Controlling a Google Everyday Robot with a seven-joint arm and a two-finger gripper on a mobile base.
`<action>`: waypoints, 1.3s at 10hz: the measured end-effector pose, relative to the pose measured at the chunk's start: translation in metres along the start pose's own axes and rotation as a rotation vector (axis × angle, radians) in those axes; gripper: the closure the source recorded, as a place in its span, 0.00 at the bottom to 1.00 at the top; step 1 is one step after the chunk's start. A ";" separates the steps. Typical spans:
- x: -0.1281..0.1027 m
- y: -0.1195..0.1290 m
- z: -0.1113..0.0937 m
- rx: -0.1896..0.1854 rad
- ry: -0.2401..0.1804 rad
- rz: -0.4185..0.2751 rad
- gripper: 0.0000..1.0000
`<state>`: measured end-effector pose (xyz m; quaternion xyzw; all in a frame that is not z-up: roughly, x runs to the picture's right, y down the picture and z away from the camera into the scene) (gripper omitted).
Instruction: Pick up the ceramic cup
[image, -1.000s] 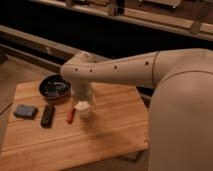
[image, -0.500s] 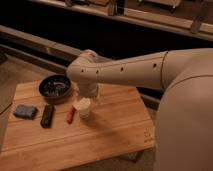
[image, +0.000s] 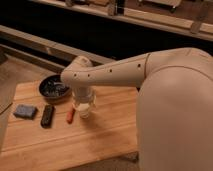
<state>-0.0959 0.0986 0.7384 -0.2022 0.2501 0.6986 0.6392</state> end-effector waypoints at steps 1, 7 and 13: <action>0.002 0.000 0.011 0.022 0.041 -0.002 0.46; -0.008 0.011 0.025 0.063 0.086 -0.011 0.99; -0.025 0.004 -0.012 -0.049 -0.012 0.038 1.00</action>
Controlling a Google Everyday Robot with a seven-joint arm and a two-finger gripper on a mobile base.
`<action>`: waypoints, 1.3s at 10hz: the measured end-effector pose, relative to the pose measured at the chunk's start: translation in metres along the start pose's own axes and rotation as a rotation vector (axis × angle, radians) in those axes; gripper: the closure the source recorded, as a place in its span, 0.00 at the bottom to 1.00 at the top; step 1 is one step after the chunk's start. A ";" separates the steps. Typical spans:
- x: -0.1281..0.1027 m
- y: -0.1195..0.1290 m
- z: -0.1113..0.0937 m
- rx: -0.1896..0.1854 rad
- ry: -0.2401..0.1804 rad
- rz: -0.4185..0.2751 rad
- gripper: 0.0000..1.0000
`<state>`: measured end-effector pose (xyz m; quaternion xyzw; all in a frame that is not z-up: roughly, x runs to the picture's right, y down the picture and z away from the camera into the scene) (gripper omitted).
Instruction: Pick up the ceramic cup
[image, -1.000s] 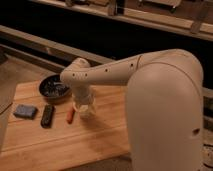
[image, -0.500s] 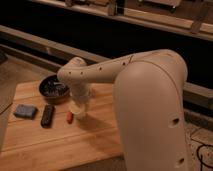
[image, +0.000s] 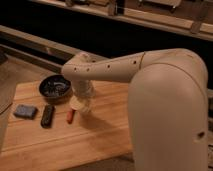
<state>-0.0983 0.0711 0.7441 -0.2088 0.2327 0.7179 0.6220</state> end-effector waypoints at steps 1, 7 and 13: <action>-0.002 0.002 -0.013 -0.039 -0.044 -0.011 1.00; 0.017 0.018 -0.066 -0.159 -0.197 -0.184 1.00; 0.034 -0.007 -0.044 -0.073 -0.125 -0.154 1.00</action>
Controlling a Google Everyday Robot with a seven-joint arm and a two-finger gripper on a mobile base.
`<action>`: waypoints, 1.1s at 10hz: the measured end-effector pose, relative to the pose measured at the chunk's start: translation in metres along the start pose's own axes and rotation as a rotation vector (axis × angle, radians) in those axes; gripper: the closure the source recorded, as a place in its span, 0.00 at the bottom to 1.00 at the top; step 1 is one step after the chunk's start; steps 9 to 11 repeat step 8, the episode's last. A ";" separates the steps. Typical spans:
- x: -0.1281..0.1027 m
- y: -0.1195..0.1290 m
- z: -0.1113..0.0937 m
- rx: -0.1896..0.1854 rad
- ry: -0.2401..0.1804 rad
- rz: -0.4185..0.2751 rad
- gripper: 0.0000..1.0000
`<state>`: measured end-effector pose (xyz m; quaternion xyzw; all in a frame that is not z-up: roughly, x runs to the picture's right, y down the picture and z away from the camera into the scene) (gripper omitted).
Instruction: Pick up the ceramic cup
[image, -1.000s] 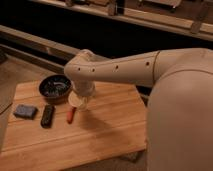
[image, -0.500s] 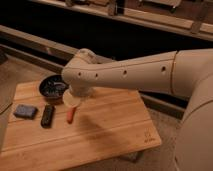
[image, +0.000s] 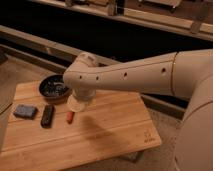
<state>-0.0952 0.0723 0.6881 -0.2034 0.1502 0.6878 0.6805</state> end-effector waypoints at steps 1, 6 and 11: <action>0.001 -0.001 0.007 0.005 0.020 0.009 1.00; -0.006 0.004 0.033 0.016 0.090 0.040 1.00; -0.011 0.007 0.034 -0.012 0.095 0.046 1.00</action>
